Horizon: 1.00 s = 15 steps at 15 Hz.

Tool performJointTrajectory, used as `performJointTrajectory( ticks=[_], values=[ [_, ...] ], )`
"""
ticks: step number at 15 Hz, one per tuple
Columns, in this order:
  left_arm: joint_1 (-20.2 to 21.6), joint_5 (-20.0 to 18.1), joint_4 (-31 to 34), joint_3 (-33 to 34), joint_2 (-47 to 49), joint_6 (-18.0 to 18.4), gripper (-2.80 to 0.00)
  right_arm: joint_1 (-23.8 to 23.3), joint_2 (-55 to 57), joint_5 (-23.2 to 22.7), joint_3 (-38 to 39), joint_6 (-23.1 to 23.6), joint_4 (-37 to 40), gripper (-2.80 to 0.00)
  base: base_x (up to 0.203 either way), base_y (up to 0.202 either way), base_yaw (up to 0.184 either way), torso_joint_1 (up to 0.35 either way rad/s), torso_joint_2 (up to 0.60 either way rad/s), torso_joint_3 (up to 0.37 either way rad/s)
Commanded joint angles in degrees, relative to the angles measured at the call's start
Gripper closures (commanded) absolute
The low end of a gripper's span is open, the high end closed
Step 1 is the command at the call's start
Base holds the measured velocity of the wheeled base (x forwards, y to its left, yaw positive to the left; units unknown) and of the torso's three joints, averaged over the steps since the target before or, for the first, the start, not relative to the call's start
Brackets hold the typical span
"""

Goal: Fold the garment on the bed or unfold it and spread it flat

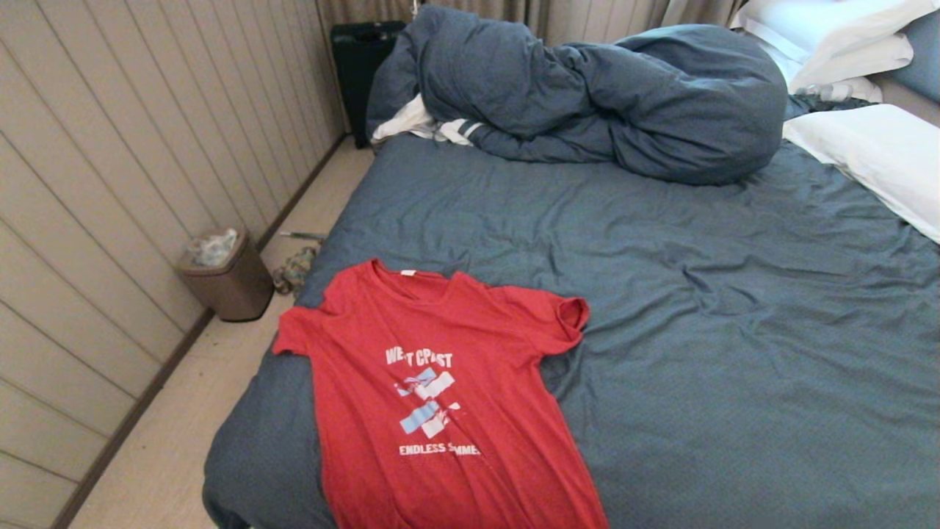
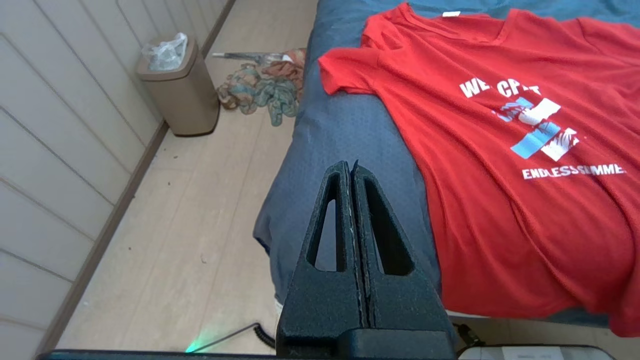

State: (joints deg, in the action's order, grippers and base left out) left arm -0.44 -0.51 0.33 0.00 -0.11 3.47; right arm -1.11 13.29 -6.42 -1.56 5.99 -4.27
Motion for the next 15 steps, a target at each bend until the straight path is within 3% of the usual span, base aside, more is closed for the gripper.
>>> performJointTrajectory(
  ticks=[1,2,4,6,12,15],
  values=[
    [0.00,-0.02,0.08,0.18,0.11,0.69,0.00,0.23,-6.04,4.37,-0.02,-0.20,0.21,0.00,0.000,0.000,0.000,0.000,0.00,0.000],
    [0.00,-0.10,-0.05,0.17,0.02,1.52,0.00,0.70,-9.21,6.37,-1.13,-0.16,2.05,0.00,0.000,0.000,0.000,0.000,0.00,0.000],
    [0.02,-0.22,-0.15,0.15,0.02,-0.28,0.00,1.12,-12.48,8.24,-7.73,-0.51,8.99,0.00,0.000,0.000,0.000,0.000,0.00,0.000],
    [0.00,-0.10,-0.15,0.09,0.02,-0.83,0.00,1.34,-13.30,9.04,-11.83,-5.27,11.71,0.00,0.000,0.000,0.000,0.000,0.00,0.000],
    [0.02,-0.10,-0.15,0.09,0.02,-0.83,0.00,1.37,-13.38,8.15,-12.36,-8.80,11.65,0.00,0.000,0.000,0.000,0.000,0.00,0.000],
    [0.01,-0.08,-0.17,0.09,0.02,-0.83,0.00,1.37,-13.38,6.82,-11.25,-8.00,11.48,0.00,0.000,0.000,0.000,0.000,0.00,0.000]
  ],
)
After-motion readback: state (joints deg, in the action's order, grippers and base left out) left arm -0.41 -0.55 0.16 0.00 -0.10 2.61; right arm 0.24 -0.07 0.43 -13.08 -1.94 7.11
